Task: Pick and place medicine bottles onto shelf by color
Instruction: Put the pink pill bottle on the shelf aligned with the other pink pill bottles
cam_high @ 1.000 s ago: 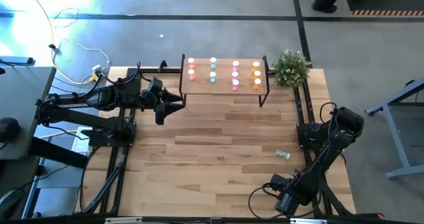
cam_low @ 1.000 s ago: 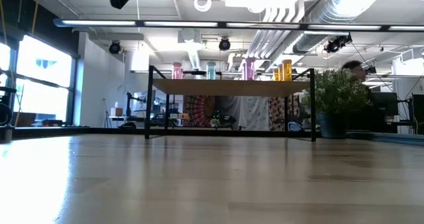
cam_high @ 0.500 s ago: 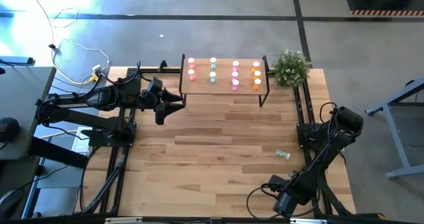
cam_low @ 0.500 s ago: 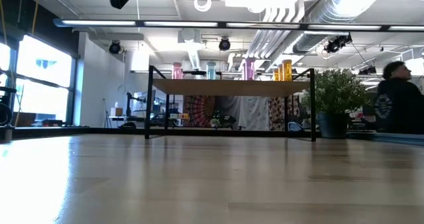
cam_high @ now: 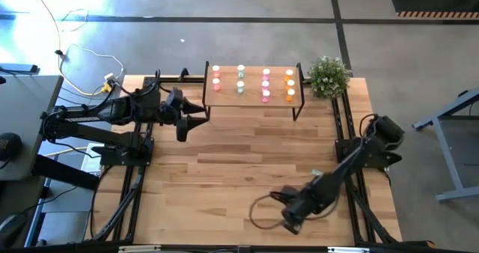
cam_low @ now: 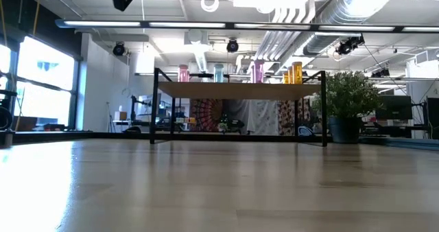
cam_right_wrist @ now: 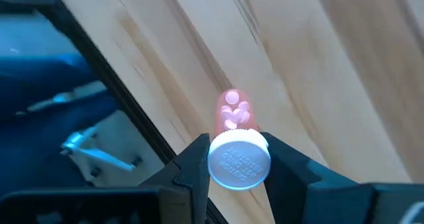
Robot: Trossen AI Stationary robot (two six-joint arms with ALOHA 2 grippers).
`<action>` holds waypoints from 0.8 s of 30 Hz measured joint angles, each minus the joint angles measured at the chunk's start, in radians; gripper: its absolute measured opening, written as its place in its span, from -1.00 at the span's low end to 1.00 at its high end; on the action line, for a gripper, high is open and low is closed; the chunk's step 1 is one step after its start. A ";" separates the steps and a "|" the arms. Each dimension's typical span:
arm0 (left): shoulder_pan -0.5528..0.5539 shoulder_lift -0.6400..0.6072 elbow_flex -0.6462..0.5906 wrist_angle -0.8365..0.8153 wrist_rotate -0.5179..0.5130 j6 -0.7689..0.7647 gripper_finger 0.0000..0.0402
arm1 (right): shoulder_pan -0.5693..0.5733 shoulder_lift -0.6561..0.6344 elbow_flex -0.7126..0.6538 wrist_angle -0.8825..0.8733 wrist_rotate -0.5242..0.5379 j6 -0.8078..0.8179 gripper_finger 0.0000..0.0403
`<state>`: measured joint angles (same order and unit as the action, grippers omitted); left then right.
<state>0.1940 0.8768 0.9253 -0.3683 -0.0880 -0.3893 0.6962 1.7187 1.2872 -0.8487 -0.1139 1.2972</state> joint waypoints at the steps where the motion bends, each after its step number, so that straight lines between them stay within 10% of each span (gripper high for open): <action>1: 0.000 0.000 0.000 -0.008 -0.004 0.000 0.15 | -0.024 0.000 0.017 0.000 0.000 -0.021 -0.48; 24: -0.173 0.178 0.000 0.037 0.125 0.029 0.21 | -0.413 0.000 0.338 0.000 0.034 -0.331 -0.48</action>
<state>0.0211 1.0551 0.9257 -0.3318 0.0371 -0.3602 0.2833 1.7187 1.6255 -0.8483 -0.0795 0.9662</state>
